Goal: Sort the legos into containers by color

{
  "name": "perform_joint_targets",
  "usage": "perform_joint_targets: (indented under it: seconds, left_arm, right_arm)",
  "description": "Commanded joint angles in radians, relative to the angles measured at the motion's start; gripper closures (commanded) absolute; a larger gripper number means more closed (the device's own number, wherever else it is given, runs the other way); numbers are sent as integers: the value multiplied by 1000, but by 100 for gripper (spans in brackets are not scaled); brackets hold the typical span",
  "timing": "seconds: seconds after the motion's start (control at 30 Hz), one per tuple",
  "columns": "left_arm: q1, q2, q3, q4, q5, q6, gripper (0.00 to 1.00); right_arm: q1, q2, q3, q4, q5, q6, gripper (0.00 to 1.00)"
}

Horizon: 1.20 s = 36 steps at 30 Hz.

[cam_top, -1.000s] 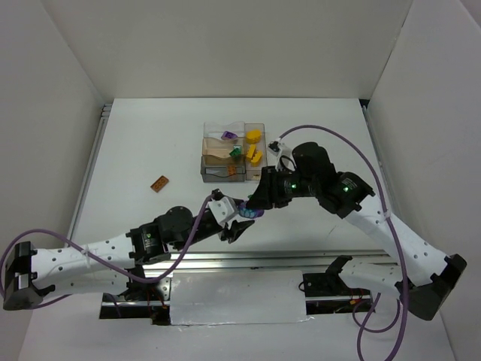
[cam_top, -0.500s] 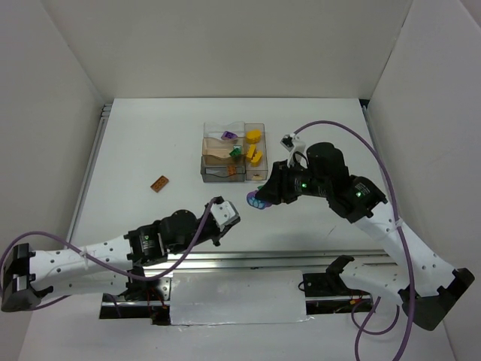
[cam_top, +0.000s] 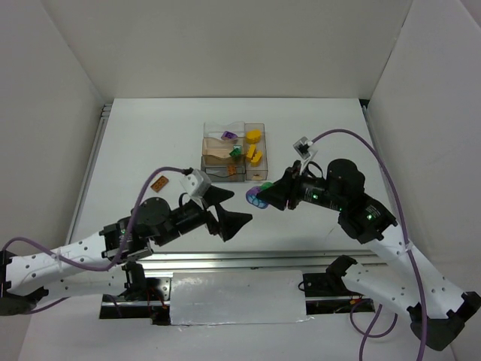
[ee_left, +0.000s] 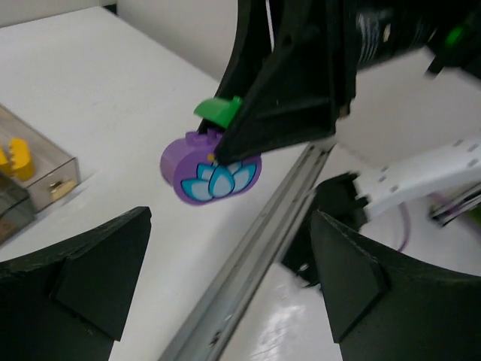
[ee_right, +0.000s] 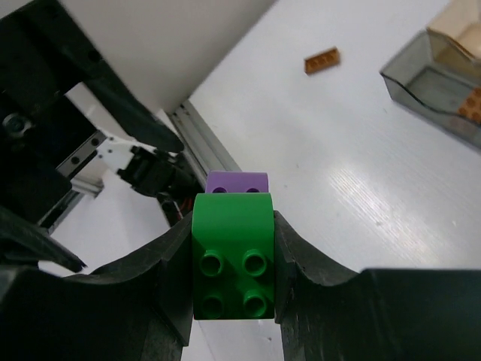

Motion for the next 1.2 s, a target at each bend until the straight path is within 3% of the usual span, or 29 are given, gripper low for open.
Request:
perform_joint_targets:
  seconds: [0.0, 0.3, 0.43, 0.7, 0.8, 0.9, 0.93, 1.03, 1.17]
  left_arm:
    - [11, 19, 101, 18, 44, -195, 0]
    - [25, 43, 226, 0, 106, -315, 6]
    - [26, 52, 201, 61, 164, -321, 7]
    - [26, 68, 198, 132, 250, -307, 19]
    - [26, 69, 192, 152, 278, -298, 31]
    - [26, 88, 200, 159, 301, -295, 56]
    - [28, 92, 201, 158, 304, -300, 76]
    - [29, 105, 207, 159, 321, -300, 100]
    - [32, 111, 206, 178, 362, -303, 100]
  right_arm:
    - [-5, -70, 7, 196, -125, -20, 100]
    - [-5, -159, -1, 382, -332, 43, 100]
    - [-5, -153, -6, 458, -391, 97, 100]
    - [-6, -127, -27, 517, -405, 135, 100]
    - [-5, -118, -39, 535, -406, 146, 100]
    - [-5, -107, -52, 566, -415, 161, 100]
    - [-5, -105, -53, 569, -415, 163, 100]
    - [-5, -108, -59, 569, -400, 157, 100]
    - [-5, -102, -62, 592, -408, 161, 100]
